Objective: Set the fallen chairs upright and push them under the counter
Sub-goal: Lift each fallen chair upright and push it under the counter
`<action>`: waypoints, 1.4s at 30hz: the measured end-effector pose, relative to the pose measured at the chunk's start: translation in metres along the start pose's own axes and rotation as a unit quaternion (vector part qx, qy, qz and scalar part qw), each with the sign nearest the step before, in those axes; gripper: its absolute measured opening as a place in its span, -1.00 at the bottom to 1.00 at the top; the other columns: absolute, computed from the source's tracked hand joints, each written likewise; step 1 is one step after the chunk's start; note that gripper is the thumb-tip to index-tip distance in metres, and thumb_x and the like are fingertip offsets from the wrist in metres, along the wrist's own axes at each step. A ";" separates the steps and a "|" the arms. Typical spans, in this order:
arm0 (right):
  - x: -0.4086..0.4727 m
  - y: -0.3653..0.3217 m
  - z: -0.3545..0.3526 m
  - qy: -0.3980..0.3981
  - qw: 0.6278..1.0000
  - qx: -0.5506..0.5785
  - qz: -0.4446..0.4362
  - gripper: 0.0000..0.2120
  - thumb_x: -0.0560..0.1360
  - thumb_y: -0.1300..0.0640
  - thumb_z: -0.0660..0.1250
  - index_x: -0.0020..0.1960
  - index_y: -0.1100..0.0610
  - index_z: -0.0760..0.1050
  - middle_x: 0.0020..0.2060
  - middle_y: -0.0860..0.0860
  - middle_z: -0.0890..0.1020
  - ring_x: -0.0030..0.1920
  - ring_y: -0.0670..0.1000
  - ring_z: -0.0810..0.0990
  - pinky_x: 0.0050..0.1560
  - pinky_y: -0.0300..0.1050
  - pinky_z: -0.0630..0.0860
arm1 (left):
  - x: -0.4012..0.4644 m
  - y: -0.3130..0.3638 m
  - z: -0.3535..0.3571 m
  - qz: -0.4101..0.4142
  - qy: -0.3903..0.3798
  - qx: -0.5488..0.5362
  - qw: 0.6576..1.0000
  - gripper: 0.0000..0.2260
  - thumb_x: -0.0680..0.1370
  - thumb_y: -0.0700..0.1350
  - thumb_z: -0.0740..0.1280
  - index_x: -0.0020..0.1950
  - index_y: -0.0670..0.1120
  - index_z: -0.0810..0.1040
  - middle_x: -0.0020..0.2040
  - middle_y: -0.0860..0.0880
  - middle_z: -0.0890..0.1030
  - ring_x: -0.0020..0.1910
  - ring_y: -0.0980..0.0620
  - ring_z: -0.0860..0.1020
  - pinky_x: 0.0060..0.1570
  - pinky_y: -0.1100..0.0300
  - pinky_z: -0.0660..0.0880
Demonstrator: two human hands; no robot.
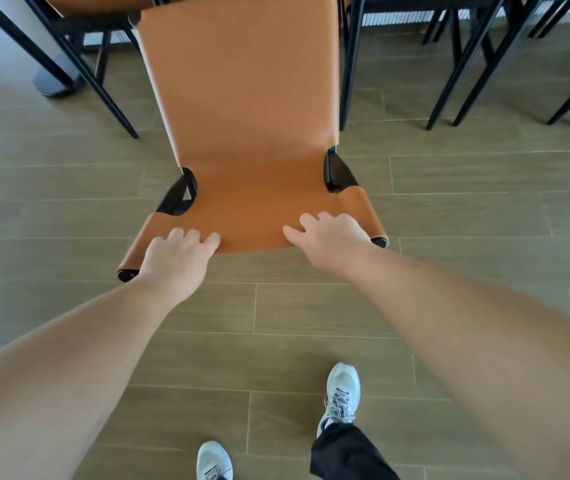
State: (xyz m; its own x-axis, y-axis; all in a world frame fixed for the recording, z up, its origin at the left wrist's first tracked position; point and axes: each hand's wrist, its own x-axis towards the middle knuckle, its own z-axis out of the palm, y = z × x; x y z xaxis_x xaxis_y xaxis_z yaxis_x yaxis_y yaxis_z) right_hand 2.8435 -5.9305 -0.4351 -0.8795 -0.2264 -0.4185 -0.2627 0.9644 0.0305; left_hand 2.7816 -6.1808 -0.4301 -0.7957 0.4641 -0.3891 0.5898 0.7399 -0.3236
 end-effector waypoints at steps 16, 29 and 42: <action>0.069 0.079 -0.055 0.099 0.995 -0.019 -0.018 -0.75 0.64 -0.07 0.10 0.24 0.01 0.36 0.07 0.03 0.44 0.02 0.10 0.44 -0.16 -0.01 0.40 | 0.091 -0.053 -0.049 -0.012 0.075 -0.102 0.992 -0.55 0.52 -0.29 0.20 0.37 0.05 0.41 0.13 0.02 0.51 0.07 -0.02 0.45 0.04 0.08 0.44; 0.110 0.110 -0.115 0.083 0.996 0.007 0.021 -0.40 0.55 -0.13 0.14 0.53 -0.01 0.08 0.37 0.06 0.28 0.31 0.10 0.33 0.11 0.01 0.44 | 0.142 -0.119 -0.085 0.063 0.119 -0.084 0.987 -0.60 0.46 -0.01 0.39 0.28 -0.04 0.53 0.03 -0.02 0.62 -0.01 -0.08 0.59 0.00 -0.02 0.54; 0.177 0.152 -0.175 0.076 0.994 -0.017 0.073 -0.57 0.49 -0.21 0.07 0.27 -0.04 0.34 0.11 -0.03 0.42 0.09 0.04 0.40 0.04 0.00 0.41 | 0.213 -0.196 -0.123 0.057 0.125 -0.103 0.985 -0.71 0.51 0.08 0.27 0.15 -0.04 0.46 0.02 0.01 0.43 0.03 -0.04 0.43 0.08 0.02 0.46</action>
State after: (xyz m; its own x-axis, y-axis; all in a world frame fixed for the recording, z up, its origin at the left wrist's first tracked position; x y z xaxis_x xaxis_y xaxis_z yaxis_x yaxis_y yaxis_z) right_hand 2.5788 -5.8476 -0.3457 -0.9585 -0.1056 -0.2649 -0.1393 0.9839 0.1117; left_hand 2.4797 -6.1677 -0.3433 -0.7496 0.6371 -0.1797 0.6580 0.7466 -0.0981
